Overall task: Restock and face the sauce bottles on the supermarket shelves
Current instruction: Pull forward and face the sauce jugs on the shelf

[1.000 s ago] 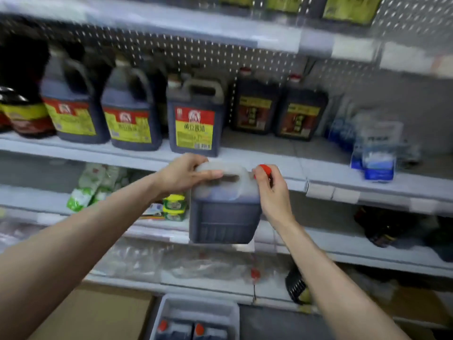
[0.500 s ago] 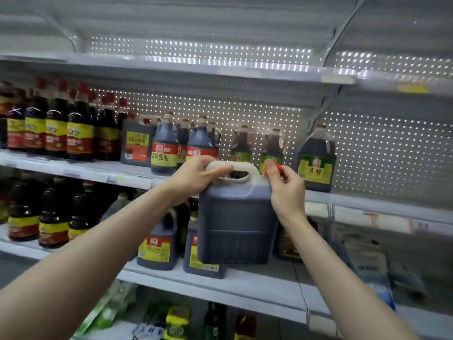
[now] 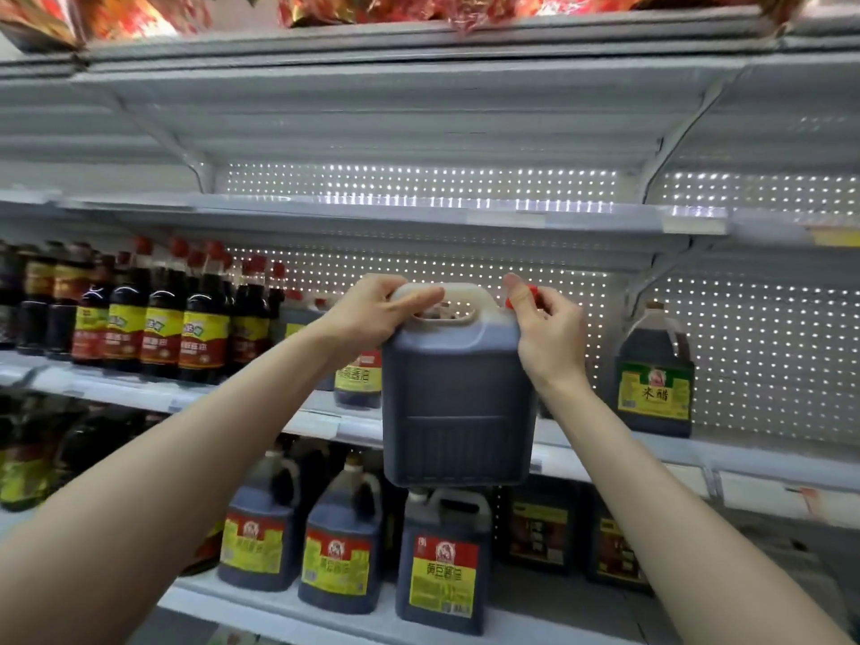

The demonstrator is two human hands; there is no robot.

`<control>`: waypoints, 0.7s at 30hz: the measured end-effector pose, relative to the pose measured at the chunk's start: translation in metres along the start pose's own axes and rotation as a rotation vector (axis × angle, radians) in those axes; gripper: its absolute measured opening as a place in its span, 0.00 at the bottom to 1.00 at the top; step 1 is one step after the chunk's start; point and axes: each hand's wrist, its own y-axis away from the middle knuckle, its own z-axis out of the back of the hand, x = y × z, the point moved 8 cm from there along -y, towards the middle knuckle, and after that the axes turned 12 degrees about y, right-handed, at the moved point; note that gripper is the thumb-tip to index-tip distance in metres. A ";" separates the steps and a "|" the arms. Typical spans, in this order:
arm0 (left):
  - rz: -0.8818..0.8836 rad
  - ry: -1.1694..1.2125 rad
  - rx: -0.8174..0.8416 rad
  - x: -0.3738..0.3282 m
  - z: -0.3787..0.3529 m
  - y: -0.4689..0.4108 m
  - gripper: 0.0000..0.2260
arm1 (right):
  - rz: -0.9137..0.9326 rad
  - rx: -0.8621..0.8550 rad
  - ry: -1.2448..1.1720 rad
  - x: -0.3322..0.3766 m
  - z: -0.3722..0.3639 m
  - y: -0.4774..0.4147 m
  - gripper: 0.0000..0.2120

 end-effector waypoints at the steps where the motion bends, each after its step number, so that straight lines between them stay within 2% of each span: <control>1: -0.001 -0.003 -0.006 0.002 0.013 0.001 0.15 | -0.001 -0.004 0.001 0.005 -0.012 0.001 0.16; 6: -0.013 -0.042 -0.006 0.017 0.095 0.003 0.21 | -0.009 -0.006 -0.024 0.031 -0.088 0.015 0.18; 10: -0.017 -0.108 -0.002 0.029 0.162 0.002 0.27 | -0.042 -0.018 -0.055 0.052 -0.152 0.027 0.14; 15: -0.013 -0.171 -0.012 0.046 0.225 -0.006 0.16 | -0.081 -0.029 -0.087 0.069 -0.220 0.036 0.15; 18: -0.007 -0.152 -0.013 0.061 0.251 -0.013 0.16 | -0.083 -0.023 -0.056 0.074 -0.247 0.036 0.13; 21: -0.005 -0.152 -0.012 0.076 0.266 -0.021 0.20 | -0.082 -0.033 0.006 0.069 -0.269 0.033 0.14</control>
